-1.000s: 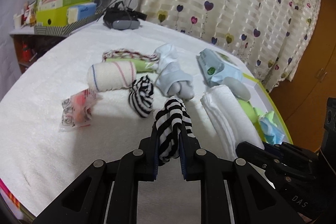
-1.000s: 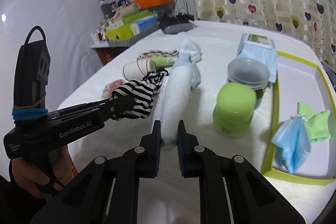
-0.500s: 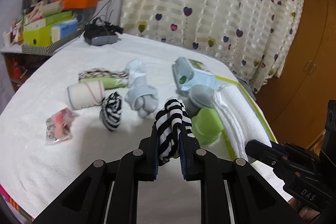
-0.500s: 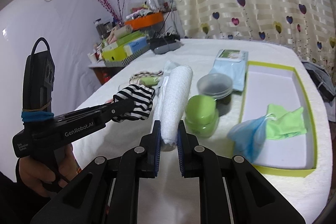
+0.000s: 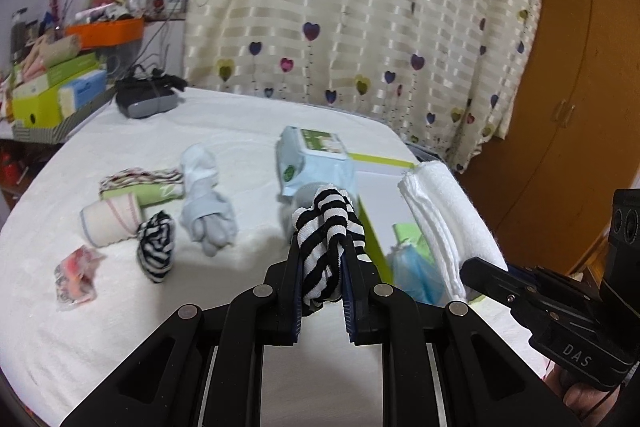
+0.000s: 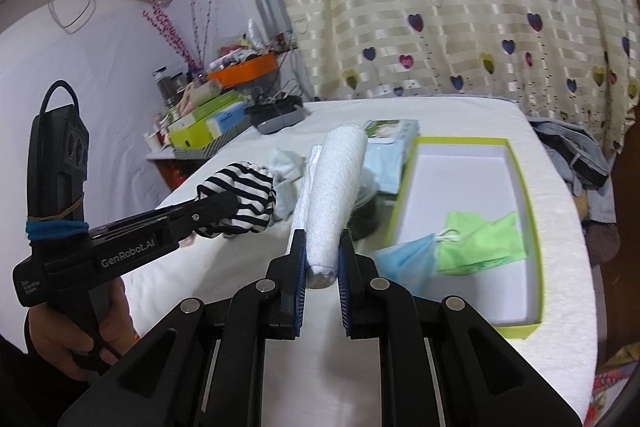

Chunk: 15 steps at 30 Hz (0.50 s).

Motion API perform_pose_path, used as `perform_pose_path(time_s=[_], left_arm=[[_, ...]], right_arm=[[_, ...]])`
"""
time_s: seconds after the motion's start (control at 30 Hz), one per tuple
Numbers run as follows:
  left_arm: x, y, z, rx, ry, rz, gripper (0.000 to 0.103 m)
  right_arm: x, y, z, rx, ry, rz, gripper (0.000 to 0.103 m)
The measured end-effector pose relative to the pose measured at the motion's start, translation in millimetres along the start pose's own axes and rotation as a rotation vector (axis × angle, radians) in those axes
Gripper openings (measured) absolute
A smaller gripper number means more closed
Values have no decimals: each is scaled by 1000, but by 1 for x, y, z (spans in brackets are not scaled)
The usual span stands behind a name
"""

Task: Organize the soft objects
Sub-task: 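Carry the striped sock and white towel with both grippers into the white box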

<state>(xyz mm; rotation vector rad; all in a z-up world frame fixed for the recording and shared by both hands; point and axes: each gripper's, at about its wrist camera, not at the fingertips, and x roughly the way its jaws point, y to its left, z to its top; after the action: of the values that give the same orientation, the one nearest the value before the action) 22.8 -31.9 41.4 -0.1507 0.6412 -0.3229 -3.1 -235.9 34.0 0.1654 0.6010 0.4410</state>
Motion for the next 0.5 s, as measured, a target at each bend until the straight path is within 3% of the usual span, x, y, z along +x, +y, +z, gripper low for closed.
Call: perform_pose_path(time_s=[0.5], left_arm=[[25, -51, 9, 71, 27, -73, 15]], right_arm=[[-17, -46, 4, 72, -33, -78, 15]])
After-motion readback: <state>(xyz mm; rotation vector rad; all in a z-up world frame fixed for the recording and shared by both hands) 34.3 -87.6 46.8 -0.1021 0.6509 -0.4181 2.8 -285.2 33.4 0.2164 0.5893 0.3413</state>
